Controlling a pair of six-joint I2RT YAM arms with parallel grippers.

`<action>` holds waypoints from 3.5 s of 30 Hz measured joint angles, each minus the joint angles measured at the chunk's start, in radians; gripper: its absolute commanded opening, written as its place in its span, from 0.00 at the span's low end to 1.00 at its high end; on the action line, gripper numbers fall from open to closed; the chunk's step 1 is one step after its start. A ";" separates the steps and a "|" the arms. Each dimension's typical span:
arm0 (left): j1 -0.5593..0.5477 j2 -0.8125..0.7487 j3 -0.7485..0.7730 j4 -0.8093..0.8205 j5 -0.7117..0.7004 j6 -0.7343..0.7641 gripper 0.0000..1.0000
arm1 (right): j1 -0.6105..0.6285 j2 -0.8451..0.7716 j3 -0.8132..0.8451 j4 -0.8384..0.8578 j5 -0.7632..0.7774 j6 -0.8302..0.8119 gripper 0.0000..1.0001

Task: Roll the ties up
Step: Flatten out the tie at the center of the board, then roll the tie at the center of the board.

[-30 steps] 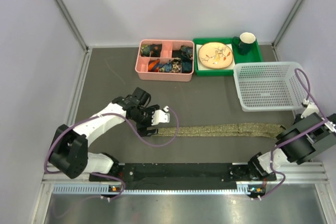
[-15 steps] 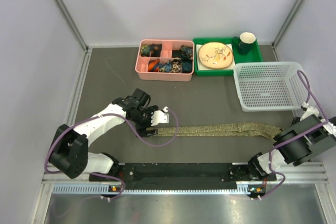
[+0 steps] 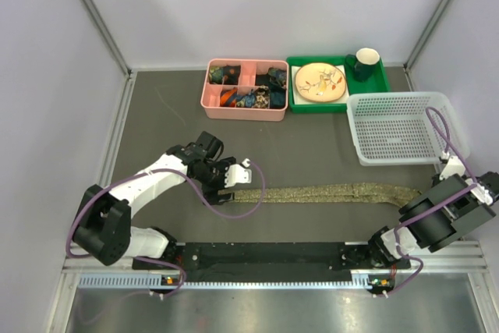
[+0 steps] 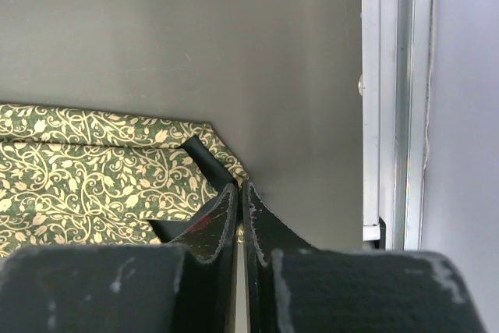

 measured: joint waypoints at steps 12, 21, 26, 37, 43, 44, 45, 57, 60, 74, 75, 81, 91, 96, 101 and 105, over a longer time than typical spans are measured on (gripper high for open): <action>-0.066 0.076 0.011 0.013 -0.001 0.001 0.67 | 0.000 -0.006 0.003 0.001 0.000 0.023 0.00; -0.072 0.111 0.007 0.026 -0.085 0.004 0.23 | -0.003 -0.011 0.004 0.003 0.009 0.038 0.00; -0.069 0.075 -0.032 0.022 -0.127 0.018 0.10 | -0.008 -0.011 0.006 0.008 0.015 0.043 0.00; -0.042 -0.008 -0.105 0.006 -0.208 0.060 0.34 | -0.022 -0.011 0.008 0.023 0.034 0.041 0.00; -0.038 -0.026 -0.110 -0.007 -0.237 0.053 0.97 | -0.041 -0.017 0.009 0.023 0.043 0.034 0.00; -0.037 -0.031 -0.108 -0.010 -0.233 0.051 0.99 | -0.048 -0.021 0.010 0.021 0.048 0.034 0.00; -0.037 -0.036 -0.104 -0.012 -0.227 0.046 0.99 | -0.052 -0.026 0.013 0.019 0.050 0.034 0.00; -0.037 -0.047 -0.021 0.032 -0.156 -0.072 0.99 | -0.062 -0.122 0.101 0.106 0.072 0.085 0.00; -0.032 -0.048 -0.021 0.049 -0.151 -0.100 0.99 | -0.062 -0.122 0.136 0.134 0.087 0.105 0.00; 0.009 -0.248 0.001 0.110 -0.052 -0.323 0.99 | -0.039 -0.233 0.373 -0.338 -0.101 -0.007 0.99; 0.009 -0.272 0.001 0.129 -0.035 -0.340 0.99 | -0.021 -0.264 0.404 -0.393 -0.143 -0.016 0.99; 0.009 -0.323 -0.008 0.238 0.116 -0.381 0.99 | 0.171 -0.446 0.538 -0.492 -0.500 0.192 0.98; 0.008 -0.179 0.039 0.180 0.160 -0.286 0.99 | 1.299 -0.254 0.541 -0.260 -0.376 0.676 0.92; 0.006 -0.208 -0.037 0.126 0.146 -0.201 0.99 | 1.474 -0.159 0.304 -0.130 -0.357 0.843 0.60; -0.003 -0.245 -0.142 0.095 0.144 -0.106 0.97 | 1.508 -0.126 0.085 0.042 -0.378 1.048 0.37; -0.021 -0.232 -0.174 0.103 0.147 -0.087 0.89 | 1.553 -0.054 0.045 0.161 -0.395 1.139 0.22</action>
